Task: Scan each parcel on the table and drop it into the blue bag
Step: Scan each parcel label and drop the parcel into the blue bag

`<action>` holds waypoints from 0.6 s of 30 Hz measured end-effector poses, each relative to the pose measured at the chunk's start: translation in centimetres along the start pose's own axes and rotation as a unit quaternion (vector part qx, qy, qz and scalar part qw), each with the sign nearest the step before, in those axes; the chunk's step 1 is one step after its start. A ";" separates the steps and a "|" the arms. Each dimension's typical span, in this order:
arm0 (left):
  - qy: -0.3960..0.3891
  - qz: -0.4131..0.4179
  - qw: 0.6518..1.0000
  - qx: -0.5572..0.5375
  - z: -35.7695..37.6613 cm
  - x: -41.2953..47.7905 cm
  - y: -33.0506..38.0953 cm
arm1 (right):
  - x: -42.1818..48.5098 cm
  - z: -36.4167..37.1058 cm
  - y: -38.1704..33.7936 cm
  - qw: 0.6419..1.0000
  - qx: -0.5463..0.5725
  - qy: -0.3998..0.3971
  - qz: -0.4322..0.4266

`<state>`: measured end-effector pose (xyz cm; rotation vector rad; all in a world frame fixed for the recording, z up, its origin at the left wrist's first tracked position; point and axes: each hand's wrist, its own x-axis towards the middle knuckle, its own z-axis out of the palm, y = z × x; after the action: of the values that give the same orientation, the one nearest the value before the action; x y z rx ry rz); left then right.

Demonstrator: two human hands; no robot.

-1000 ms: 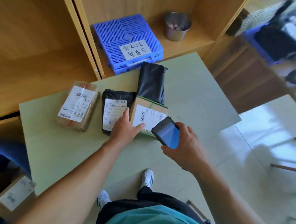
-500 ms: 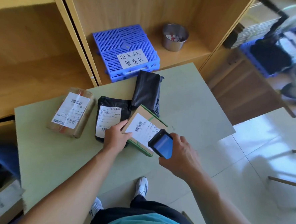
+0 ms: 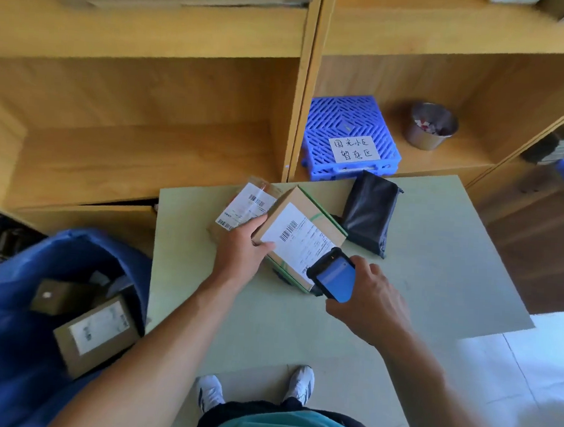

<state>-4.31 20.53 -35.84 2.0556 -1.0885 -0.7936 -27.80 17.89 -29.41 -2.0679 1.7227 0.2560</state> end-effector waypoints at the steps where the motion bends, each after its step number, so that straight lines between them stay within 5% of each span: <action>1: 0.013 0.000 1.000 0.002 -1.5 -0.2 -0.6 | -0.1 0.2 -1.4 1.000 0.001 0.000 -0.008; 18: 0.200 -0.168 0.965 0.016 -24.9 -10.1 -20.5 | -4.8 7.5 -27.9 0.966 -0.034 -0.045 -0.251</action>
<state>19.16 44.86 -35.19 2.3310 -0.5416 -0.4820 -0.74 29.11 -28.29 -2.4177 1.0983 0.2456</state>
